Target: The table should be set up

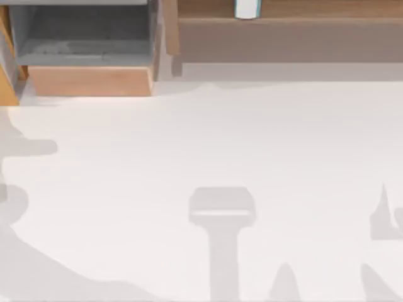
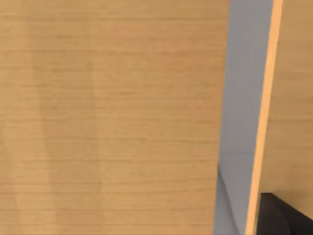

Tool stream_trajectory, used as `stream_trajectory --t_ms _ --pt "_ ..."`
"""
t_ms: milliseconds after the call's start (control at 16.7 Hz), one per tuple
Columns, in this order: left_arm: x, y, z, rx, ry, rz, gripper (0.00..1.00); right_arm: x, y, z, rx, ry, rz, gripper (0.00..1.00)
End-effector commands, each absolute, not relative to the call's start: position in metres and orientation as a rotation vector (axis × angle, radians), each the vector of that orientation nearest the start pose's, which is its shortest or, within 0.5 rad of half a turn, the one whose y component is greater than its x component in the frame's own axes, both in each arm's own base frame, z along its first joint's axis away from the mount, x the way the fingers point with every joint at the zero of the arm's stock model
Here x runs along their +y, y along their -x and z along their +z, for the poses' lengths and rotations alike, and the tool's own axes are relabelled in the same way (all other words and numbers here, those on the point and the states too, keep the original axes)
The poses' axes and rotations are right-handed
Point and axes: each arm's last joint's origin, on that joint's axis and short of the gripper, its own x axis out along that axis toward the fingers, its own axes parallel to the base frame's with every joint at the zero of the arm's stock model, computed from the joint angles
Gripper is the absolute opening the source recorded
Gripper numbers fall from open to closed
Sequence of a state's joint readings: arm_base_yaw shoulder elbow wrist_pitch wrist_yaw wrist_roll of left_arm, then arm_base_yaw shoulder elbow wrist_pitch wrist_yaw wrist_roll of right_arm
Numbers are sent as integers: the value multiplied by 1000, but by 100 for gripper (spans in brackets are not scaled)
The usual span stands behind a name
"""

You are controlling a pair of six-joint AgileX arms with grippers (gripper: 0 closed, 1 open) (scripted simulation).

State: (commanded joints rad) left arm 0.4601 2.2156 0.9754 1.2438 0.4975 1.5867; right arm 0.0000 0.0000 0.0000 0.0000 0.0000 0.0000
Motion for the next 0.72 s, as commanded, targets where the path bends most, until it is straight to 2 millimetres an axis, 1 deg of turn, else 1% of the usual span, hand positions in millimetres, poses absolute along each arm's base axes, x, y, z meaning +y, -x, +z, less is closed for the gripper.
stream_trajectory --t_ms 60,180,540,660,720 --pt "175 -378 98 -16 -1576 -4 0 -1 -106 160 0 0 0 100" --pt "175 -386 96 -13 -1575 -8 0 -1 -106 160 0 0 0 100" --pt "176 -432 100 -19 -1581 5 0 -1 -106 160 0 0 0 100" --pt "174 -440 99 -17 -1577 -1 0 -1 -106 160 0 0 0 100" --pt "173 -441 98 -16 -1577 -2 0 -1 -106 160 0 0 0 100"
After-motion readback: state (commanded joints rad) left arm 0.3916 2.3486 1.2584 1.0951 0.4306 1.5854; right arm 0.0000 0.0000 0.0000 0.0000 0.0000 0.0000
